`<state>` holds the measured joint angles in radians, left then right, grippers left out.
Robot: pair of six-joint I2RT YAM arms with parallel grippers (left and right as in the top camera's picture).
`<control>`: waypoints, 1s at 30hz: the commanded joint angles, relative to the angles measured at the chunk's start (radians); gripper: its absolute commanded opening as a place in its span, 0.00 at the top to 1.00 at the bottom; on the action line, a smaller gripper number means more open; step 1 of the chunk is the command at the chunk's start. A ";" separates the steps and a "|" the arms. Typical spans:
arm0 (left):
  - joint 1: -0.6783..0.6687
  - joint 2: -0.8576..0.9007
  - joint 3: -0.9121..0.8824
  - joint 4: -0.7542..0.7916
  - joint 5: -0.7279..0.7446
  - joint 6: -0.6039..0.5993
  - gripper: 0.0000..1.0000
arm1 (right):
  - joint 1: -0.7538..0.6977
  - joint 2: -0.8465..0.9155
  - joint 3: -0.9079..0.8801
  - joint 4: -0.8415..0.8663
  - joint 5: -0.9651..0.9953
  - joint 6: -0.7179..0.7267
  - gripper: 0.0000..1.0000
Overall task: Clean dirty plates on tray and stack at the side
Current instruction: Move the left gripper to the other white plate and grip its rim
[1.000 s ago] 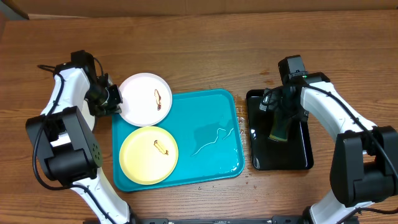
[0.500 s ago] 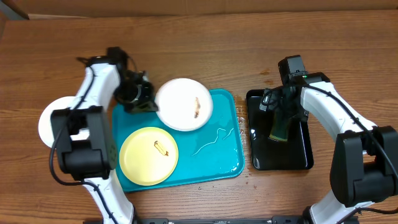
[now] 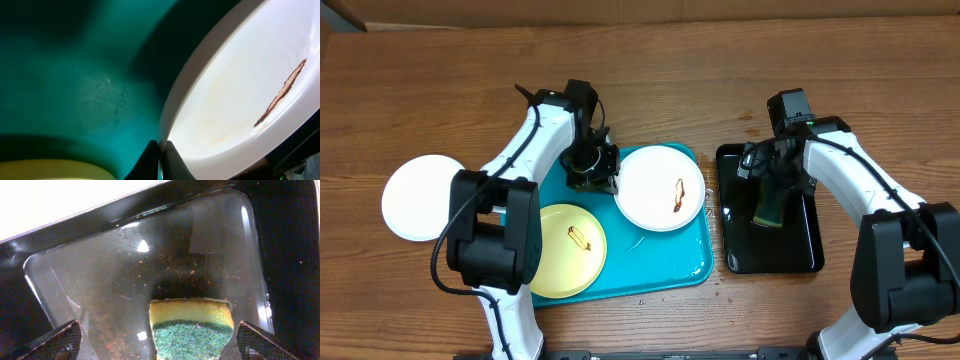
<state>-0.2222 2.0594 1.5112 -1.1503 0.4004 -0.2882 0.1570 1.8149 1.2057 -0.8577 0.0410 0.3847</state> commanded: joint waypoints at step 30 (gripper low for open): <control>-0.068 -0.037 -0.005 0.209 -0.209 0.080 0.76 | -0.002 -0.025 -0.002 0.002 0.010 0.000 0.00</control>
<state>-0.2665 2.0590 1.5112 -0.9337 0.1753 -0.2684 0.1566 1.8149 1.2057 -0.8570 0.0414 0.3847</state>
